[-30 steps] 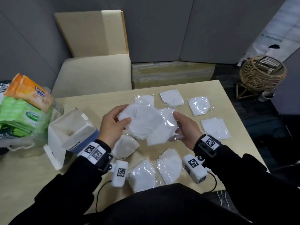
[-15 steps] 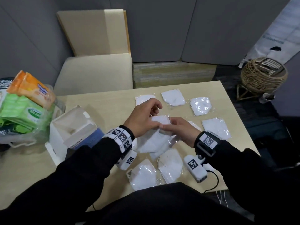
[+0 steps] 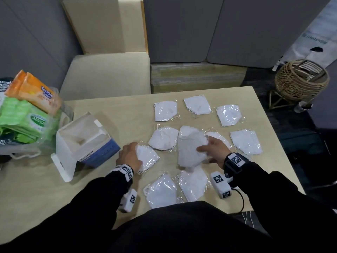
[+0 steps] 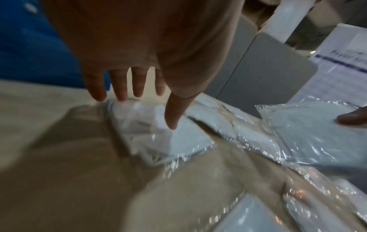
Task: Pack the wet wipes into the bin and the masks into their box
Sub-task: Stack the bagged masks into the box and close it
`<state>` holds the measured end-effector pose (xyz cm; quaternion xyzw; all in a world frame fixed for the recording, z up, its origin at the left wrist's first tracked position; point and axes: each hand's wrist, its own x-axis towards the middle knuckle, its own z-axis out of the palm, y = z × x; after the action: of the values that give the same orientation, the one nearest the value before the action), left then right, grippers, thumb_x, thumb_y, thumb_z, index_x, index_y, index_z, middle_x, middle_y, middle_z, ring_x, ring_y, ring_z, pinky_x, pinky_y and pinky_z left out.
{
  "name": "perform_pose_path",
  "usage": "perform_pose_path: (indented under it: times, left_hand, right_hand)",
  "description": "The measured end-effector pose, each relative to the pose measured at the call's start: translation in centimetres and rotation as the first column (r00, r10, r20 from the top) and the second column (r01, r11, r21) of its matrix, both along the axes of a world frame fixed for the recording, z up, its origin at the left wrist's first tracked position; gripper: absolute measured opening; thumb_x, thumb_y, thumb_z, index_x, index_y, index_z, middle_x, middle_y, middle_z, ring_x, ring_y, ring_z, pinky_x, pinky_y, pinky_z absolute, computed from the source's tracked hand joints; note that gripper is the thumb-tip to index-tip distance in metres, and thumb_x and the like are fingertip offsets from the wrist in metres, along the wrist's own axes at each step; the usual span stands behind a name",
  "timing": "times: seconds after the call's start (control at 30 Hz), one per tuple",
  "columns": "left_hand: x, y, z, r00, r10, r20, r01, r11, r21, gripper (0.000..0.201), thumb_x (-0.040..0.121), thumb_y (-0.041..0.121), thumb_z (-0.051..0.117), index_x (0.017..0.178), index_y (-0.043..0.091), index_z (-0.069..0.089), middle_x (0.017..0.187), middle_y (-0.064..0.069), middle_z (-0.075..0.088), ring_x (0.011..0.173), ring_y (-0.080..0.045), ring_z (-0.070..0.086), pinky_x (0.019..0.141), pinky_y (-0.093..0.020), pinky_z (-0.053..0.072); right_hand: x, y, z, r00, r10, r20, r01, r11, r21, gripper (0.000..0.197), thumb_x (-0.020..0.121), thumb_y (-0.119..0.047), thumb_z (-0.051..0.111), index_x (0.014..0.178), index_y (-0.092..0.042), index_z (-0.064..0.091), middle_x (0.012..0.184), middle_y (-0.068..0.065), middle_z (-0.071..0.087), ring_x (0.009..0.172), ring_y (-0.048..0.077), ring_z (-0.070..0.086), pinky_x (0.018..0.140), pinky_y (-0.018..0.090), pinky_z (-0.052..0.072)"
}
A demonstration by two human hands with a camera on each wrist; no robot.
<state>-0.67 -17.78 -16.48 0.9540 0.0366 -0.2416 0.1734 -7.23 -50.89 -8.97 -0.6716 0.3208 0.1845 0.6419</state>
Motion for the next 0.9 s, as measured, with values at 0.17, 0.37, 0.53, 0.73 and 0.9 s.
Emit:
perform_pose_path:
  times: [0.17,0.37,0.53,0.73,0.9]
  left_hand:
    - [-0.1,-1.0,0.2,0.999,-0.035,-0.04,0.043,0.969,0.242,0.096,0.068,0.04,0.088,0.146,0.024,0.035,0.136,-0.01,0.053,0.129,-0.035,0.049,0.099,-0.048,0.046]
    - [3.8,0.2,2.8,0.989,0.01,-0.148,-0.033,0.987,-0.157,0.025,0.083,0.019,0.08,0.107,0.017,0.076,0.114,-0.006,0.075,0.099,-0.025,0.067,0.09,-0.034,0.054]
    - [6.1,0.9,9.2,0.937,0.086,-0.34,-0.284,0.755,-0.592,0.023,0.09,-0.004,0.069,0.108,0.008,0.077,0.094,-0.009,0.075,0.078,-0.024,0.069,0.061,-0.03,0.057]
    - [6.4,-0.7,13.3,0.953,0.086,-0.29,-0.282,0.597,-0.751,0.023,0.086,0.0,0.076,0.105,0.012,0.077,0.1,-0.011,0.077,0.082,-0.02,0.072,0.064,-0.027,0.059]
    - [5.7,-2.9,14.8,0.97,-0.136,-0.2,-0.064,0.655,-0.753,0.051,0.072,-0.004,0.063,0.115,0.019,0.079,0.115,0.0,0.077,0.108,-0.016,0.068,0.096,-0.028,0.051]
  right_hand:
    - [-0.2,-0.1,-1.0,0.998,-0.052,0.024,0.052,0.998,0.022,0.046,0.083,0.0,0.078,0.125,-0.014,0.066,0.104,0.015,0.073,0.081,0.028,0.071,0.067,0.041,0.061]
    - [0.2,-0.6,-1.1,0.996,-0.073,0.049,0.07,0.996,0.053,0.049,0.082,-0.004,0.081,0.126,-0.021,0.066,0.101,0.011,0.076,0.077,0.025,0.07,0.061,0.037,0.061]
    - [0.9,-0.7,-0.4,0.995,-0.054,0.08,0.047,0.994,0.094,0.036,0.087,-0.01,0.079,0.12,-0.019,0.069,0.107,0.01,0.078,0.085,0.025,0.074,0.062,0.037,0.061]
    - [1.7,0.3,0.7,0.987,-0.008,0.162,-0.021,0.984,0.179,0.033,0.089,-0.012,0.077,0.12,-0.02,0.07,0.102,0.003,0.079,0.075,0.017,0.074,0.062,0.036,0.06]
    - [2.1,1.1,2.0,0.98,0.027,0.199,-0.074,0.97,0.231,0.03,0.09,-0.017,0.076,0.12,-0.016,0.072,0.102,0.004,0.077,0.071,0.017,0.068,0.059,0.033,0.057]
